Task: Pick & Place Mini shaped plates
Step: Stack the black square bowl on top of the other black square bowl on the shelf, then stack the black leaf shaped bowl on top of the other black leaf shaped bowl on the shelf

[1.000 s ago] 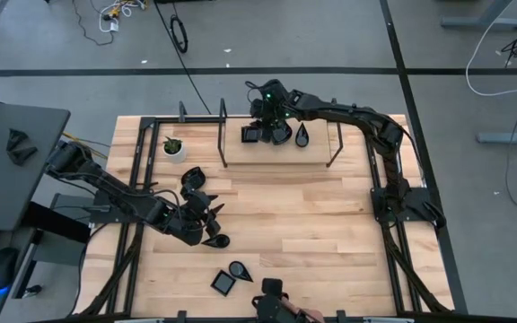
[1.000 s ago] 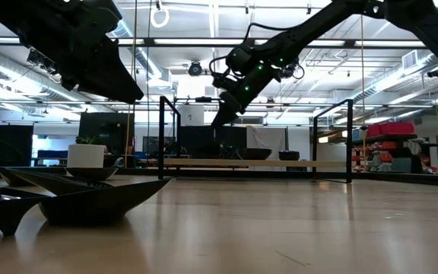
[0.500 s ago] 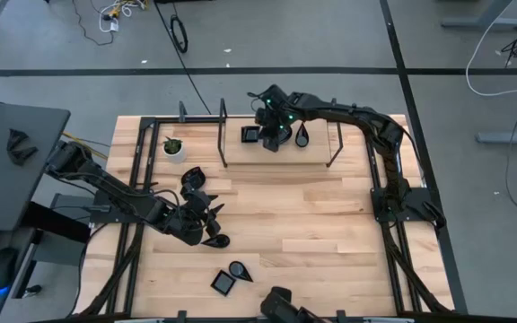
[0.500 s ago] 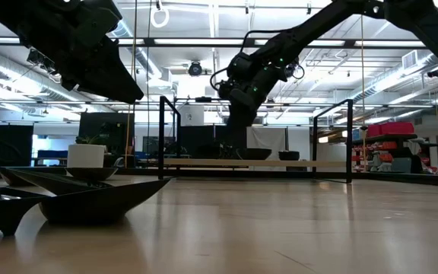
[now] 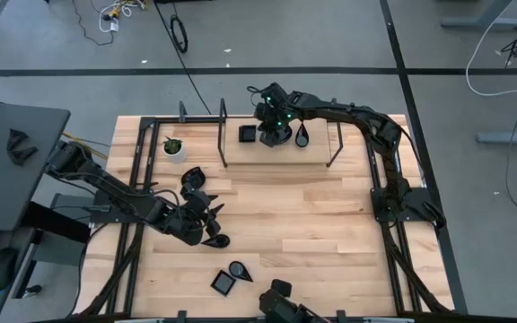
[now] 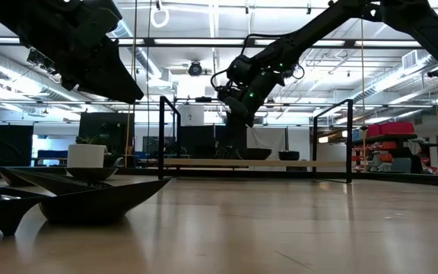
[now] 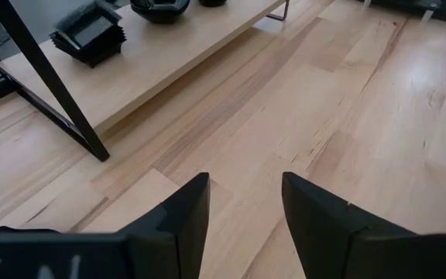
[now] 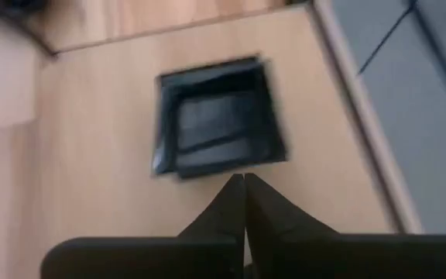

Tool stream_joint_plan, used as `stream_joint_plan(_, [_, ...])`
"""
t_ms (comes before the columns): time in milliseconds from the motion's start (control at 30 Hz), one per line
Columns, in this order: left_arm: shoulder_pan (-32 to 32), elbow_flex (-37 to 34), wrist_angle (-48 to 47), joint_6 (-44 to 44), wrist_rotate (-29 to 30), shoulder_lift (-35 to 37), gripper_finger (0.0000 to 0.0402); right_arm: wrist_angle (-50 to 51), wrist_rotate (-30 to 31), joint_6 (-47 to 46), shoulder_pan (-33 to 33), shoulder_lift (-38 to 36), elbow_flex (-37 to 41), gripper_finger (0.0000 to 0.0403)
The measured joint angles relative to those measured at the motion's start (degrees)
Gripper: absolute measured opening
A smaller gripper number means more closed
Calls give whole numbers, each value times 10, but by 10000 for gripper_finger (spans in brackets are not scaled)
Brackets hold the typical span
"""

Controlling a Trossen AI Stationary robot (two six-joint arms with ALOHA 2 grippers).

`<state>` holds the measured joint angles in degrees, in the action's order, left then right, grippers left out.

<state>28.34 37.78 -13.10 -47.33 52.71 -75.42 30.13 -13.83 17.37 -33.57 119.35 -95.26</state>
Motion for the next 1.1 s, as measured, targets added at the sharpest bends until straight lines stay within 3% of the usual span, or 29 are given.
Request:
stream_joint_plan(400, [0, 0, 0, 0, 0, 0, 169, -44, 14, -30, 6, 1, 0, 10])
stream_joint_plan(600, [0, 0, 0, 0, 0, 0, 169, -20, 19, -47, 58, 0, 0, 3])
stream_joint_plan(933, [3, 0, 0, -2, -32, -7, 169, 83, 241, -53, 240, -19, 0, 2])
stream_joint_plan(1100, [13, 0, 1, -20, -40, -37, 169, 145, 308, -94, 328, -33, 0, 2])
